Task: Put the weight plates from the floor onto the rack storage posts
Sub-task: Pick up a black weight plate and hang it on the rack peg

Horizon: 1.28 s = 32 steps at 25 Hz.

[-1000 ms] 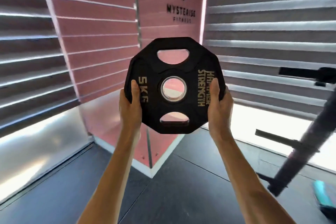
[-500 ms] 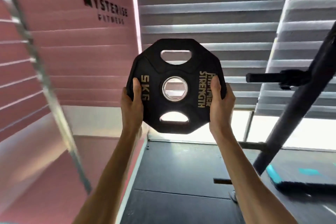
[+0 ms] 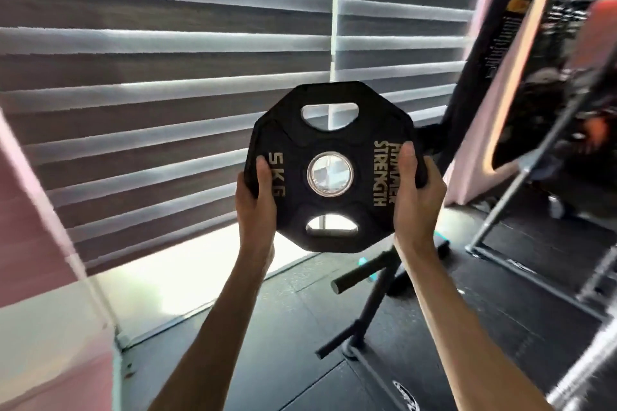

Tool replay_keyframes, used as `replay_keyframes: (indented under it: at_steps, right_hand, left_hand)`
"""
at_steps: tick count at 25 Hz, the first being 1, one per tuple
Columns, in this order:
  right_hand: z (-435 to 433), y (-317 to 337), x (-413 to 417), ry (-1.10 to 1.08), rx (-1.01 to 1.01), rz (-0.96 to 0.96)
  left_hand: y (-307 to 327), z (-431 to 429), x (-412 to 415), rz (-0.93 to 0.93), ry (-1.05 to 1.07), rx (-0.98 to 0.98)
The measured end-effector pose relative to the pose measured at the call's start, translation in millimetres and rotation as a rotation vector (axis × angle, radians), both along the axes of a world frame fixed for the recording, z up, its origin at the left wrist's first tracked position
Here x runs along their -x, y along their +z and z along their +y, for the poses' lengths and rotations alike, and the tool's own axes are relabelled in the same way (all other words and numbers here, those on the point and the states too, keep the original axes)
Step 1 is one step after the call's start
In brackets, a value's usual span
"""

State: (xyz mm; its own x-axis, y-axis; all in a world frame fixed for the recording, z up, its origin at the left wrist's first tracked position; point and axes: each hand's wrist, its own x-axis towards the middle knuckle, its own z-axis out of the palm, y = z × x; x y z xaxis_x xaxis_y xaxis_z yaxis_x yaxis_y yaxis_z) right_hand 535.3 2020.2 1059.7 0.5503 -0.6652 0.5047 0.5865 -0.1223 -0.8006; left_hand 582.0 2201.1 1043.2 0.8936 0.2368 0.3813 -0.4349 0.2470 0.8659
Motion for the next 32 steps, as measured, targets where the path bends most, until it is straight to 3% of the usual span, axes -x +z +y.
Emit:
replay_keyframes:
  at_steps: [5,11,22,32]
  right_hand:
    - [-6,-14,-34,-0.299,-0.065,0.0]
    - [-38,-27,-70,-0.415,-0.089,-0.044]
    - [-47,-35,-117,-0.618,-0.064,-0.088]
    - [-29,-49,-130,-0.879,0.044,-0.036]
  left_hand:
    - [-10,-24,-82,0.036,-0.276,-0.079]
    - [-21,-79,-152,0.046,-0.454,-0.132]
    - [-29,-129,-211,-0.002,-0.418,-0.029]
    - [-48,-141,-243,-0.029,-0.647,-0.046]
